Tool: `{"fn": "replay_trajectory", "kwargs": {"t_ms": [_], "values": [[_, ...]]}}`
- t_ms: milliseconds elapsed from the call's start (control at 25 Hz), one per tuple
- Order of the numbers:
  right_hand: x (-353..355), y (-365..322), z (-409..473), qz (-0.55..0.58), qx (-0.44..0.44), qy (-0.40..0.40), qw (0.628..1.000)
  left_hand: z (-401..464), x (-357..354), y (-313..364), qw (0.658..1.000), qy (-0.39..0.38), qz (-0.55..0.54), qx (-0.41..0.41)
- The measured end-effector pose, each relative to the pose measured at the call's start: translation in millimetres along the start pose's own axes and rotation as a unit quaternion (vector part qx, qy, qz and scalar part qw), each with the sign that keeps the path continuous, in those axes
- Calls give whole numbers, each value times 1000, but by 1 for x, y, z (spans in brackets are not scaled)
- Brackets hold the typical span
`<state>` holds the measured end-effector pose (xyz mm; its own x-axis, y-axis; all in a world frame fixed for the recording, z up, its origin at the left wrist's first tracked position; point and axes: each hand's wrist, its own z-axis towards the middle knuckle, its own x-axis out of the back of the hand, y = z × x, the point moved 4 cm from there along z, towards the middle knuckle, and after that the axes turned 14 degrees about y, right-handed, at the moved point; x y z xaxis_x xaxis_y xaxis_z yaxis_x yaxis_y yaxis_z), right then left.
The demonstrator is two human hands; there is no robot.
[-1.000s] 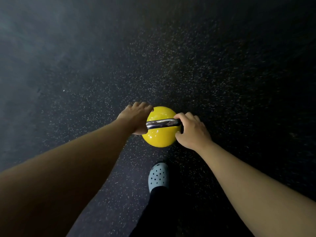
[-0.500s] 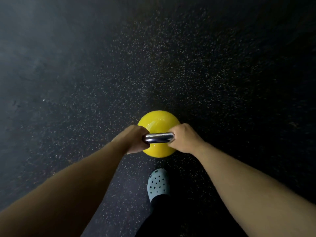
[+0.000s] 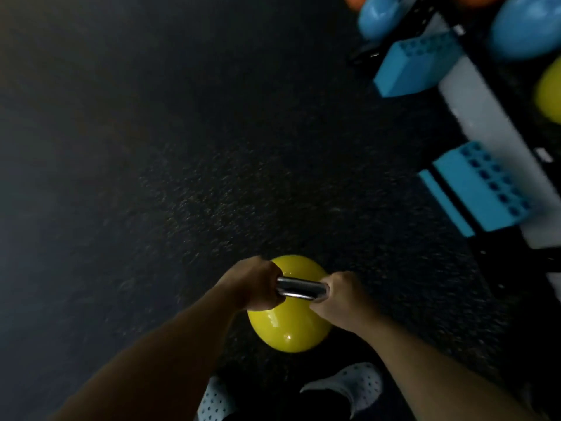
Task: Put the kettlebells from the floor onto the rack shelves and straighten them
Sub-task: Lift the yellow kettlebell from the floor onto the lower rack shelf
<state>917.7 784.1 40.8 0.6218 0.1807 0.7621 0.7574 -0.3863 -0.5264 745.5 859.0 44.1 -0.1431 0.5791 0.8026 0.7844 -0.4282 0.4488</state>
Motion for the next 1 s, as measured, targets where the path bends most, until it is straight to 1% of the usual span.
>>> {"fn": "replay_trajectory", "kwargs": {"t_ms": [80, 160, 200, 280, 360, 440, 560, 760, 920, 1000], "values": [[70, 47, 0, 17, -37, 55, 998, 51, 18, 76, 997, -4, 34, -64], [130, 81, -1, 21, -48, 101, 994, 92, 37, 142, 992, 7, 65, -112], [167, 106, -8, 22, -69, 132, 989, 115, 43, 187, 986, 9, 79, -143], [235, 151, -21, 26, -98, 212, 972, 158, 55, 269, 973, 20, 114, -201], [291, 179, -32, 25, -97, 271, 957, 189, 68, 333, 960, 42, 126, -245], [346, 216, -42, -8, -103, 324, 940, 222, 74, 400, 945, 69, 129, -292], [412, 258, -48, -51, -123, 374, 918, 259, 81, 477, 932, 85, 106, -335], [491, 311, -35, -77, -150, 458, 873, 332, 101, 586, 886, 81, 130, -438], [539, 348, -4, -76, -200, 504, 837, 393, 121, 649, 847, 87, 166, -498], [552, 364, 12, -56, -222, 513, 827, 417, 127, 671, 829, 103, 177, -520]]}}
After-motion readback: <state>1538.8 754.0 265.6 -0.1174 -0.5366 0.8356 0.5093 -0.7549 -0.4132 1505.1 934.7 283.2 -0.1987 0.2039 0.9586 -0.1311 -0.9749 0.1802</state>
